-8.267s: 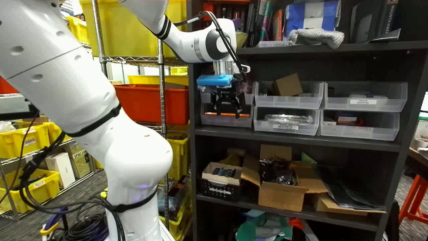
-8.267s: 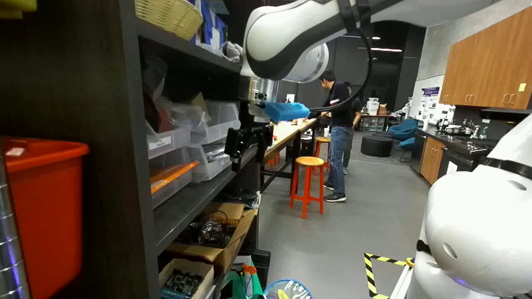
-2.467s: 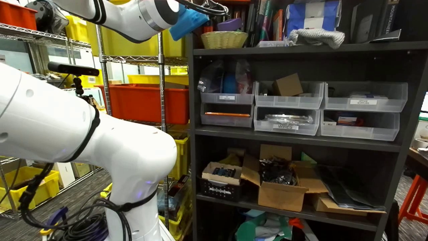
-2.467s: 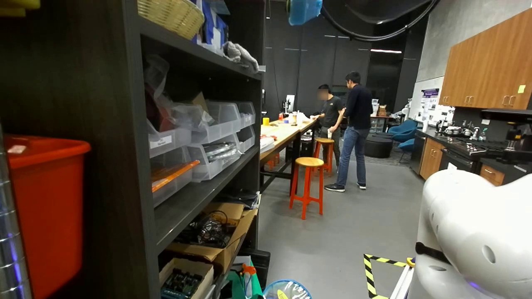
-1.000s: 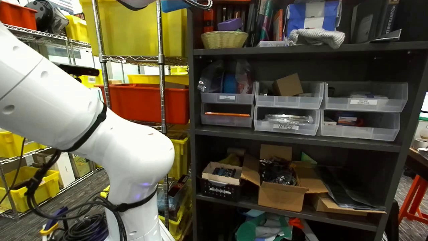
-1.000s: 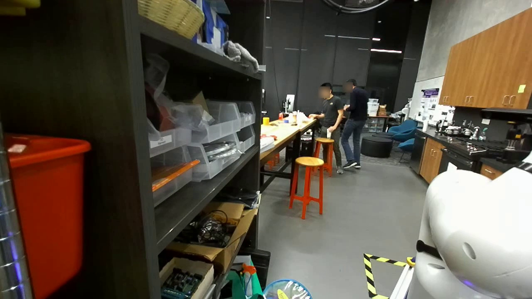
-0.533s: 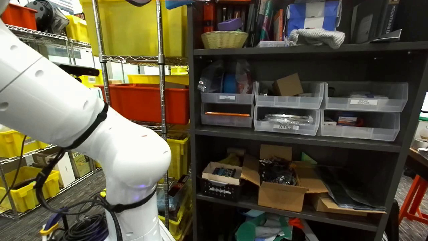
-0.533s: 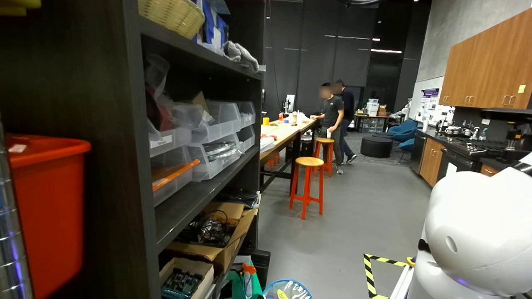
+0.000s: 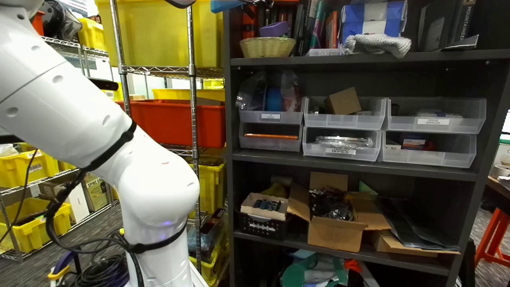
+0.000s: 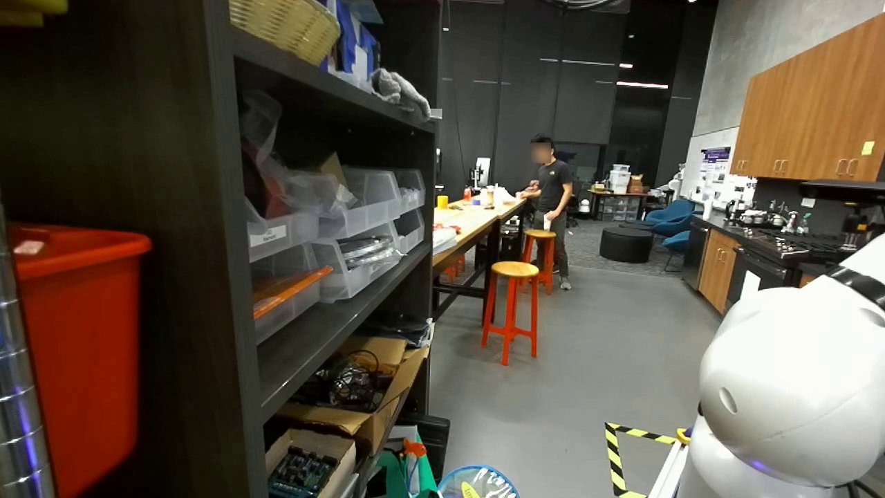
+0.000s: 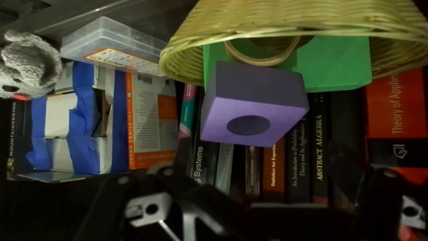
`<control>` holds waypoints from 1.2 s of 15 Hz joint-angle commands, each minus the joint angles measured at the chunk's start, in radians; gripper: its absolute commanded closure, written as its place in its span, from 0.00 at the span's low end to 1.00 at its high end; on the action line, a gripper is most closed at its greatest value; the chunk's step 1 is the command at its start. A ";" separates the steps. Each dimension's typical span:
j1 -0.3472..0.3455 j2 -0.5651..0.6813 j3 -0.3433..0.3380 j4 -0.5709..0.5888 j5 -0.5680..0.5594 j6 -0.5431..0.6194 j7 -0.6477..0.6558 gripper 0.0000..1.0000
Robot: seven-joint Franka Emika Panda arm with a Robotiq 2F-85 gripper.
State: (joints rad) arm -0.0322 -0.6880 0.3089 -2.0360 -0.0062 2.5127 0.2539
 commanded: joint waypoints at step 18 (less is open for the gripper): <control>0.000 0.184 -0.068 0.217 -0.032 -0.202 0.064 0.00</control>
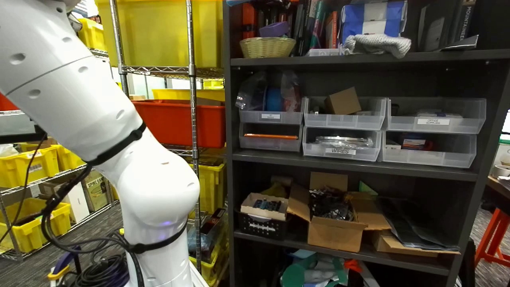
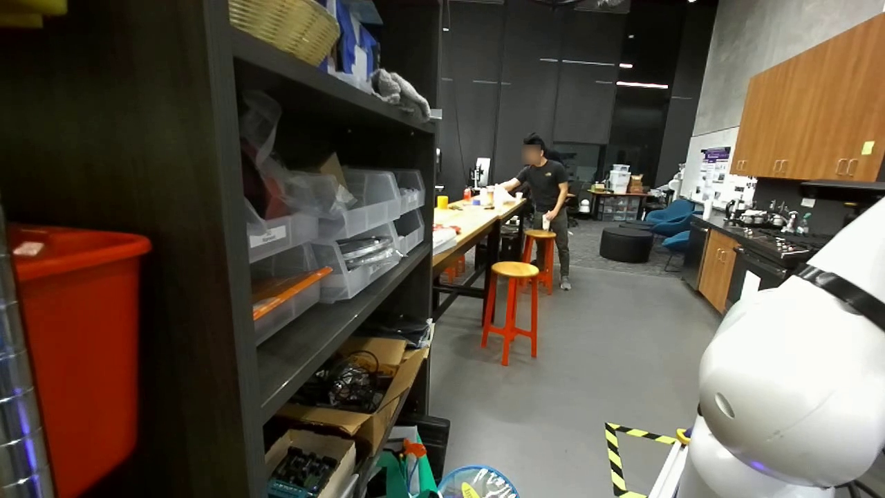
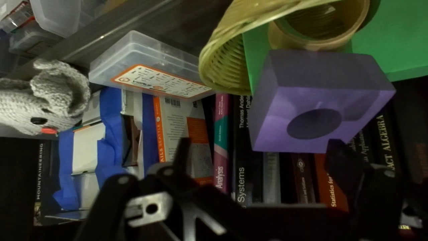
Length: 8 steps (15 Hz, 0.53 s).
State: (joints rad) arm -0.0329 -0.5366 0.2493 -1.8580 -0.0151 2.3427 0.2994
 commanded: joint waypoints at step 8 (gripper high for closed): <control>0.008 0.074 -0.008 0.068 -0.058 -0.026 0.011 0.00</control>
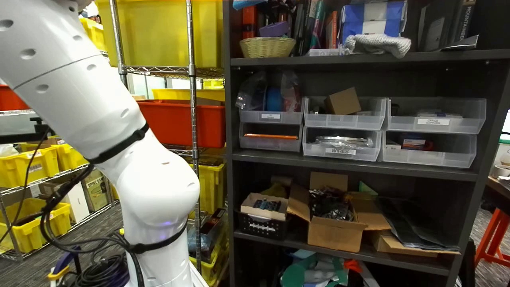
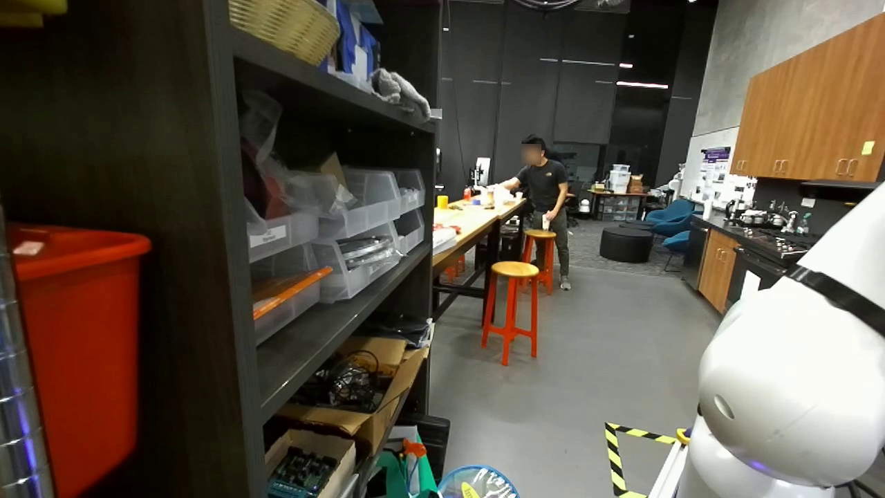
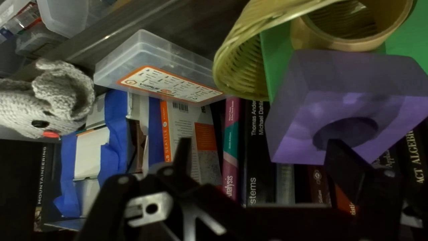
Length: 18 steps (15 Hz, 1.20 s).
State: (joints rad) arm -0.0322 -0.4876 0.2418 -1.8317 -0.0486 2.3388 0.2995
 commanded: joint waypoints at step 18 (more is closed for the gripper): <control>0.037 0.076 -0.009 0.060 -0.020 -0.039 0.001 0.65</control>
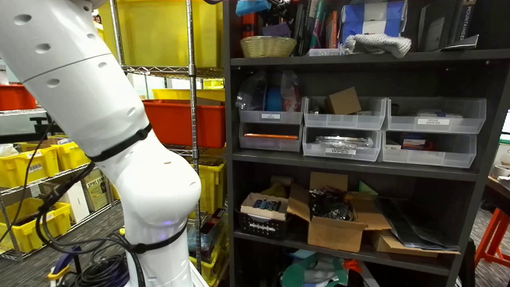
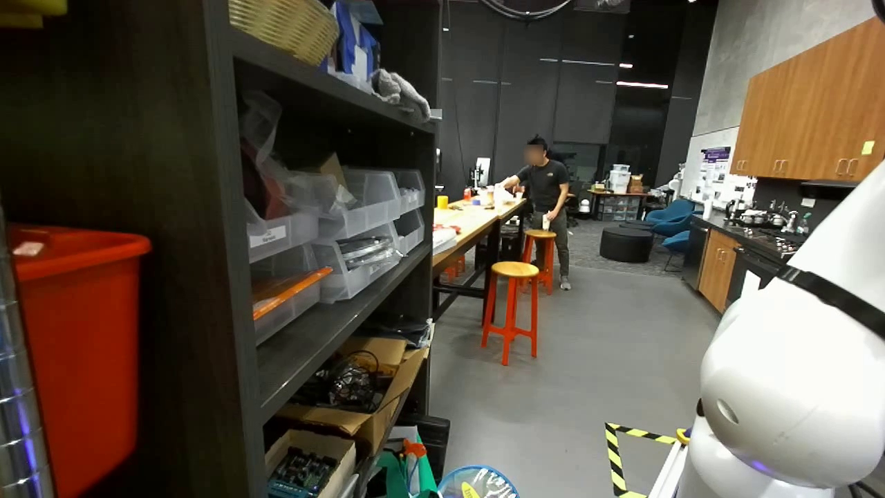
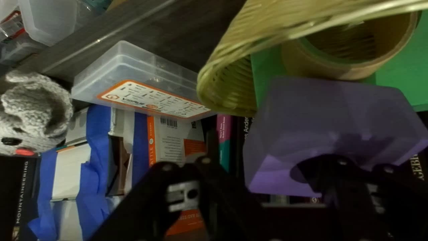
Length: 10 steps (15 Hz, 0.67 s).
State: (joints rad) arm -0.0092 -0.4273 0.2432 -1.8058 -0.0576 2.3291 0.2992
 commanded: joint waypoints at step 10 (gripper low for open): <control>0.042 -0.018 -0.030 0.018 0.015 -0.025 -0.027 0.93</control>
State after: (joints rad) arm 0.0045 -0.4259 0.2345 -1.7914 -0.0549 2.3207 0.2961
